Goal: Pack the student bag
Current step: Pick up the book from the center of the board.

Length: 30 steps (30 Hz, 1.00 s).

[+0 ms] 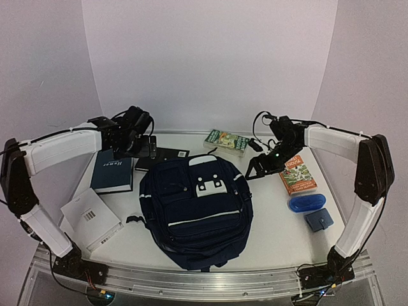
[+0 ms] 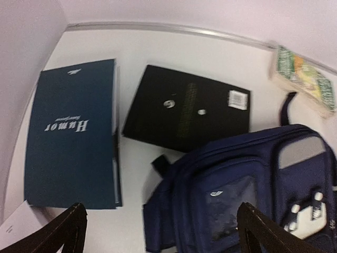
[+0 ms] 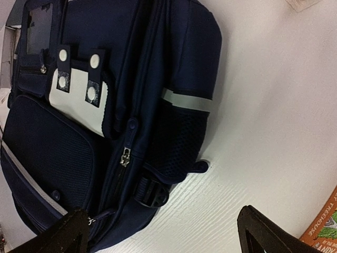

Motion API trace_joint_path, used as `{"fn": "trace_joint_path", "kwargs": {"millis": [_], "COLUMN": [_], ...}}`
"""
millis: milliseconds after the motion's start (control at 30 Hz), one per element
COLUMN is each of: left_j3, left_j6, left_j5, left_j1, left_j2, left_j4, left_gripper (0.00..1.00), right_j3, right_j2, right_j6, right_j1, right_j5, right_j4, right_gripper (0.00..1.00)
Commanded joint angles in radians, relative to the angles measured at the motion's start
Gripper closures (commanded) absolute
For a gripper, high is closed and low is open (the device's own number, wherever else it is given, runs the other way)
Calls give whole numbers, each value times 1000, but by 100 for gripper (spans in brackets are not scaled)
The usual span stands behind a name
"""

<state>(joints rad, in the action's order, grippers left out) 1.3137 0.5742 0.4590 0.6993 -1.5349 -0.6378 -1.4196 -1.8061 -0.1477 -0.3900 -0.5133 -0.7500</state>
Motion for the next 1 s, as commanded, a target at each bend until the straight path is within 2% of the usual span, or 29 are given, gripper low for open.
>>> {"fn": "trace_joint_path", "kwargs": {"millis": [0, 267, 700, 967], "left_j3": [102, 139, 151, 206], "left_j6": [72, 52, -45, -74], "left_j5": [146, 155, 160, 183], "left_j1": [-49, -120, -199, -236], "left_j2": [-131, -303, -463, -564], "left_j4": [-248, -291, -160, -137], "left_gripper": [2, 15, 38, 39], "right_j3": [-35, -5, 28, 41], "right_j2": [41, 55, 59, 67], "right_j6": [22, 34, 38, 40], "right_j1": [-25, -31, -31, -31], "right_j5": [-2, -13, -25, -24], "right_j4": [23, 37, 55, 58], "right_gripper": [2, 2, 2, 2]}}
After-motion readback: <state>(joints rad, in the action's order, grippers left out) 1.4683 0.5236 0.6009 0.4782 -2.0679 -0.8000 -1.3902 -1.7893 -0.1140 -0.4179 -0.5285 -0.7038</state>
